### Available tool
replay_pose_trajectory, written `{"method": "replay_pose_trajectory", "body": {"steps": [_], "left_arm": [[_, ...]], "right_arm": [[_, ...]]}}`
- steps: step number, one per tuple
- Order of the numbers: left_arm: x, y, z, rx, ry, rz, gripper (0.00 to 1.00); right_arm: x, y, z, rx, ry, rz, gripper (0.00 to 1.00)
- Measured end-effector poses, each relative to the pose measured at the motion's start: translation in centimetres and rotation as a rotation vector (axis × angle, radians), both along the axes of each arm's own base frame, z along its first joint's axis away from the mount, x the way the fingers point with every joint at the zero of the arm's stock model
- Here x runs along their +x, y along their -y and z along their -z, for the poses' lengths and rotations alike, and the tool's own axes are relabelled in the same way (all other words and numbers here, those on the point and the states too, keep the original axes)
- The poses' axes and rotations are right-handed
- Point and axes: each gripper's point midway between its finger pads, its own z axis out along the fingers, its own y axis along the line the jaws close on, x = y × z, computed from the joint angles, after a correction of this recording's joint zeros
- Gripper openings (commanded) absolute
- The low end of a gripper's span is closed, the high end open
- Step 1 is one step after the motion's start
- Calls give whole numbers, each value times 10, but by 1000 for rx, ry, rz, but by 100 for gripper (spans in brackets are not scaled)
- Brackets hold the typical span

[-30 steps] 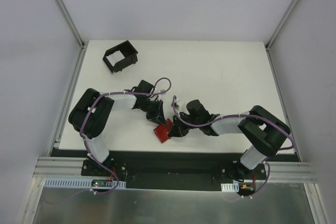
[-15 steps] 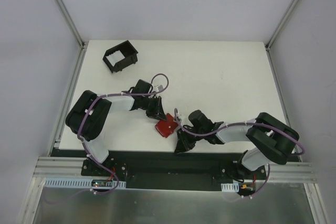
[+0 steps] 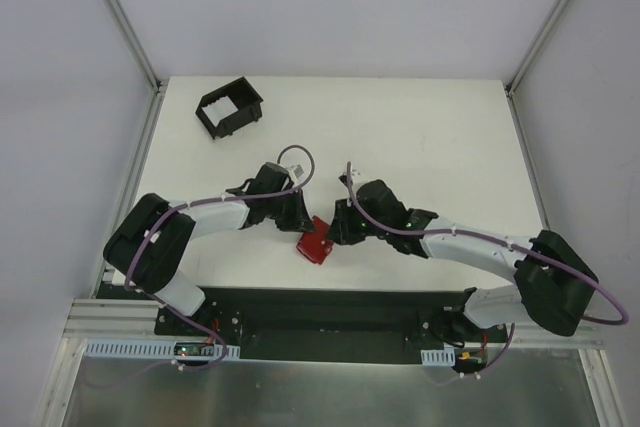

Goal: Put the credit cards into the card holder
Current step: Open the card holder at the center of the board.

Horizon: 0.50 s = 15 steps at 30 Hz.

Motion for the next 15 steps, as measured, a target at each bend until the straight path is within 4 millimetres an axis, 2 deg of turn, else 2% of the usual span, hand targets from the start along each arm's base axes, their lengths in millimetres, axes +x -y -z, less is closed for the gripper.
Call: {"method": "replay_pose_trajectory", "body": {"steps": [3, 5, 8, 11, 15], "left_arm": [[-2, 2, 0, 20, 0, -55, 0], [-3, 4, 0, 26, 2, -84, 0], [-3, 5, 0, 32, 1, -117, 0], [-3, 3, 0, 34, -1, -145, 0], [-3, 2, -1, 39, 12, -163, 0]], "right_arm": [[16, -21, -22, -1, 52, 39, 23], [22, -32, -21, -28, 63, 60, 22], [23, -30, 1, -105, 36, 86, 20], [17, -15, 29, -194, -12, 110, 18], [7, 6, 52, -266, -51, 129, 18]]}}
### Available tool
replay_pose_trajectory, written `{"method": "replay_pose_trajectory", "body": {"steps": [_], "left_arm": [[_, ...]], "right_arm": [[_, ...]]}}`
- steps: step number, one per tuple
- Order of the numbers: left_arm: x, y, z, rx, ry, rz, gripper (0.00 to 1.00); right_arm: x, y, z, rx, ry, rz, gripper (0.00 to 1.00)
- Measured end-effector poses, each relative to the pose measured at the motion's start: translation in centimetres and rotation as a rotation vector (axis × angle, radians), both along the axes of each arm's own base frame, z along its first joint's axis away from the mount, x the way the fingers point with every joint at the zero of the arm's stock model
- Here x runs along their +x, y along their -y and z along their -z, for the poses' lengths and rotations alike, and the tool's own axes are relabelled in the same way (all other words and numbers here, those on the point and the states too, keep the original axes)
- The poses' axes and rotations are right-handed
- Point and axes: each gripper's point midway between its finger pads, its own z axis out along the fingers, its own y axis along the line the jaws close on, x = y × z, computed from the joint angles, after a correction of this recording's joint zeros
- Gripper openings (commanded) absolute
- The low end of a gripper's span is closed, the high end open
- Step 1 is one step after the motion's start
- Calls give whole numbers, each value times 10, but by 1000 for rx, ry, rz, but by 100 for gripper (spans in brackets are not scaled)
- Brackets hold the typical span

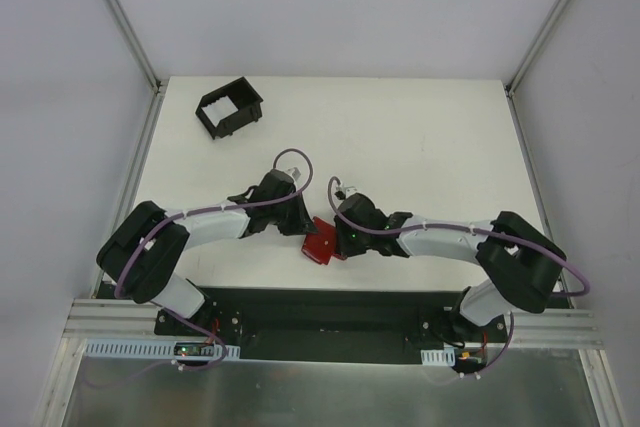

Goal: Put the credit cards into the card holder
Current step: Open the card holder at the center of the board, then move the storage box to the center of the board.

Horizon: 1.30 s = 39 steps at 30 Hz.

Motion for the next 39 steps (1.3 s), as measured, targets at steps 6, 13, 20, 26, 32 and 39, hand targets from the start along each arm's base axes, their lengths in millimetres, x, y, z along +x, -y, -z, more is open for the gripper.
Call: {"method": "replay_pose_trajectory", "body": {"steps": [6, 13, 20, 26, 32, 39], "left_arm": [[1, -1, 0, 8, 6, -6, 0], [3, -9, 3, 49, 25, -21, 45], [15, -46, -3, 181, 77, -90, 69], [39, -72, -27, 244, 134, -121, 85], [115, -96, -97, 255, 320, -171, 91], [222, -119, -139, 374, 490, -116, 97]], "right_arm": [[-9, 16, 10, -14, -13, 23, 18], [-7, 15, 11, -21, -7, 34, 20], [-6, 18, 10, -45, 4, 25, 24], [-6, 24, 3, -65, 21, 11, 30], [9, 29, -35, 19, 90, 46, 41], [22, 35, -67, 98, 153, 84, 45]]}}
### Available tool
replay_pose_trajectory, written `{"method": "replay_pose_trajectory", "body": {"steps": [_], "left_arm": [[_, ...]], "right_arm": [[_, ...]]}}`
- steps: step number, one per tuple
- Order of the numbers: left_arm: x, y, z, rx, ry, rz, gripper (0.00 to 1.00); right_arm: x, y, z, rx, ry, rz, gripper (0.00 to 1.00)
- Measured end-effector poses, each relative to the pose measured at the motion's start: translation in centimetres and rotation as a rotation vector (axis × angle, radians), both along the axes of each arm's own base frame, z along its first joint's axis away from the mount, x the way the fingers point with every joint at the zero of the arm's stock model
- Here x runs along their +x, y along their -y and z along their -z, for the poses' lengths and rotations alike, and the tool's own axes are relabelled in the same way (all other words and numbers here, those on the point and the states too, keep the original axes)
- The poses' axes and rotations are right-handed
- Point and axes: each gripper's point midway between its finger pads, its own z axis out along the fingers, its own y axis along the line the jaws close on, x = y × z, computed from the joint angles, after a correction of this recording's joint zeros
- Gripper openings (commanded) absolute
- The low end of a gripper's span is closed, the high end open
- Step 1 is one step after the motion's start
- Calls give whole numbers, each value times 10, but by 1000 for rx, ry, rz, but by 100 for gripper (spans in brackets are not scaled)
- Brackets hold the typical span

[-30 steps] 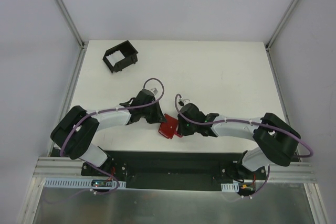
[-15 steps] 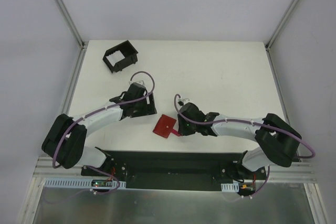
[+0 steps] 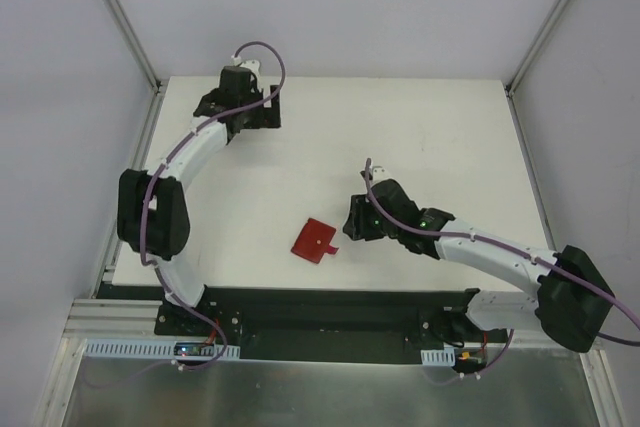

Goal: Put the credit cards into the card holder
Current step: Move the storage box to the center of the board.

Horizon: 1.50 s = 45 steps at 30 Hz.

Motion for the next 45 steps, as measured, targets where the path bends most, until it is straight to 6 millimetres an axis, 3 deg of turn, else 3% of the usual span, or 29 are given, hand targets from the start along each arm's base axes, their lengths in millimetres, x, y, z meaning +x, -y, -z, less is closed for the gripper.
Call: {"method": "replay_pose_trajectory", "body": {"steps": [2, 10, 16, 22, 25, 45], "left_arm": [[31, -12, -4, 35, 25, 5, 98], [114, -56, 0, 75, 82, 39, 99], [142, -46, 31, 49, 66, 136, 99], [147, -34, 63, 8, 19, 198, 99], [145, -31, 69, -7, 4, 213, 99], [125, 8, 69, -196, -50, 318, 96]], "right_arm": [[2, 3, 0, 2, -4, 11, 46], [-5, 20, 22, -35, -65, 25, 47], [-6, 22, 23, -28, -84, 27, 47], [-6, 22, 25, -18, -106, 24, 47], [-7, 22, 28, -22, -120, 21, 47], [-12, 26, 33, -32, -145, 28, 49]]}}
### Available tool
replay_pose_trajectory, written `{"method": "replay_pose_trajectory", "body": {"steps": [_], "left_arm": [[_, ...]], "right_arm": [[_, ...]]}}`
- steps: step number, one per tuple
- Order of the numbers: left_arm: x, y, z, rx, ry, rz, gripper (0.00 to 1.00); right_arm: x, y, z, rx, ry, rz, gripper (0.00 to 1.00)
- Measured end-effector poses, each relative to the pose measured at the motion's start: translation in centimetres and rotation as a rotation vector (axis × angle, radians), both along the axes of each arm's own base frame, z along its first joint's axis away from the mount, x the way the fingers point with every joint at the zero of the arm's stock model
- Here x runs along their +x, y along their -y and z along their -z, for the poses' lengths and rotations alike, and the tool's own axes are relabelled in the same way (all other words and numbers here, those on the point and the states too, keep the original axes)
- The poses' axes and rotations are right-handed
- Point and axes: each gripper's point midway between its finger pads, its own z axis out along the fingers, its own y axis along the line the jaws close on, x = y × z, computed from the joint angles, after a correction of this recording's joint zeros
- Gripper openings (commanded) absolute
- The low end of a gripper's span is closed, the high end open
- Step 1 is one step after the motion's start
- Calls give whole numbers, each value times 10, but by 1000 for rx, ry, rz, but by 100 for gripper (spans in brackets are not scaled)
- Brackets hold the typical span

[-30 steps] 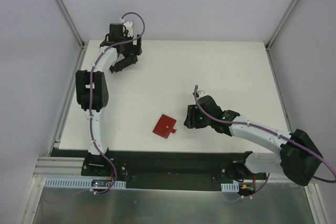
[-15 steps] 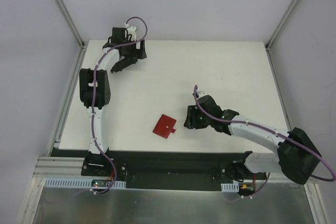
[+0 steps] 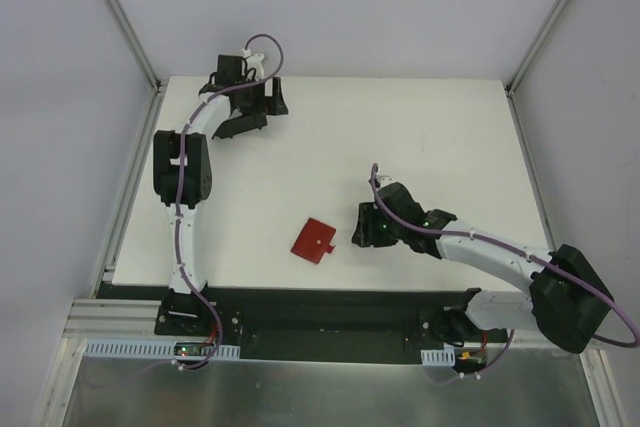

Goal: Put the credit cards into the card holder
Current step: Move the storage box to the center of the board.

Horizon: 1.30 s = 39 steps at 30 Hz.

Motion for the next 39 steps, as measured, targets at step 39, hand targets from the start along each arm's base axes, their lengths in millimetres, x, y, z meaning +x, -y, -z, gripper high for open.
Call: {"method": "replay_pose_trajectory", "body": {"steps": [39], "left_arm": [[-229, 251, -1, -150, -390, 292, 98]], "right_arm": [[-2, 102, -15, 44, 171, 486, 69]]}}
